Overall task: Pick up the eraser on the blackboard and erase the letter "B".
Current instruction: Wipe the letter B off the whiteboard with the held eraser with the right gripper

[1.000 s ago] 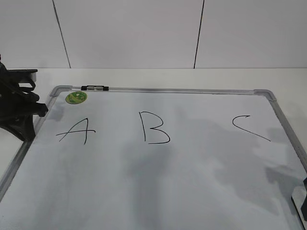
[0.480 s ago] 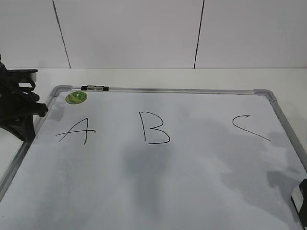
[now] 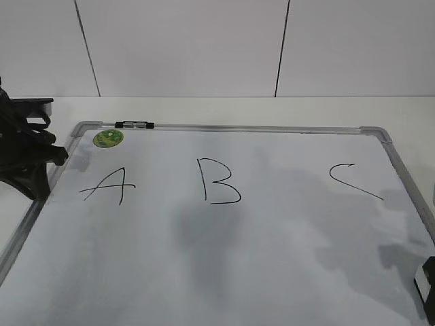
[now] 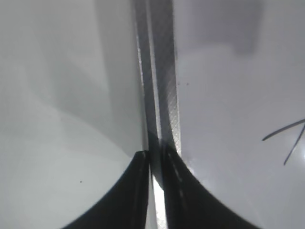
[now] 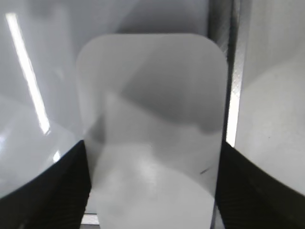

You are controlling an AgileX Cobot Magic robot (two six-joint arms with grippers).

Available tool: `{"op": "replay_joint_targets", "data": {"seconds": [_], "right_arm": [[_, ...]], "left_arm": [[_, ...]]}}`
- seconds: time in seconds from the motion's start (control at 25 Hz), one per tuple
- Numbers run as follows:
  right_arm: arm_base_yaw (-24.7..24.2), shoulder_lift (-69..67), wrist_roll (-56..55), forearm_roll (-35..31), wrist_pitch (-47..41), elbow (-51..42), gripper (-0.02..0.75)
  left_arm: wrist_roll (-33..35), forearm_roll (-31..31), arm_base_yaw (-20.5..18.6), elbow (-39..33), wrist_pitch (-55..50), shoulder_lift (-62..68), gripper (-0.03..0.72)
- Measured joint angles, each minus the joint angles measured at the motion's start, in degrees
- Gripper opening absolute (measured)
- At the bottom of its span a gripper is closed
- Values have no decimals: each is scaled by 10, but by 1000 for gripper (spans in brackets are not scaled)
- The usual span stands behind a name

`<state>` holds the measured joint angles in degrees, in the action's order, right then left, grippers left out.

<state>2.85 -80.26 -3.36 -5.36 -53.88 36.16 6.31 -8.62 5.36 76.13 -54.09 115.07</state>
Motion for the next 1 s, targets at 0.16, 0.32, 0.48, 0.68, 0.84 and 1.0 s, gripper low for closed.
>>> {"op": "replay_joint_targets", "data": {"seconds": [0.16, 0.32, 0.48, 0.68, 0.84, 1.0], "right_arm": [[0, 0, 0, 0, -2, 1, 544], [0, -2, -1, 0, -17, 7, 537], [0, -4, -2, 2, -51, 34, 535], [0, -5, -4, 17, -83, 78, 534], [0, -5, -5, 13, -97, 104, 534], [0, -5, -5, 13, -104, 108, 534]], "left_arm": [[0, 0, 0, 0, -2, 0, 80], [0, -1, 0, 0, -5, 0, 80], [0, -2, 0, 0, -6, 1, 80], [0, -7, 0, 0, -7, 1, 80], [0, -8, 0, 0, -7, 1, 81], [0, -8, 0, 0, -7, 1, 81]]}}
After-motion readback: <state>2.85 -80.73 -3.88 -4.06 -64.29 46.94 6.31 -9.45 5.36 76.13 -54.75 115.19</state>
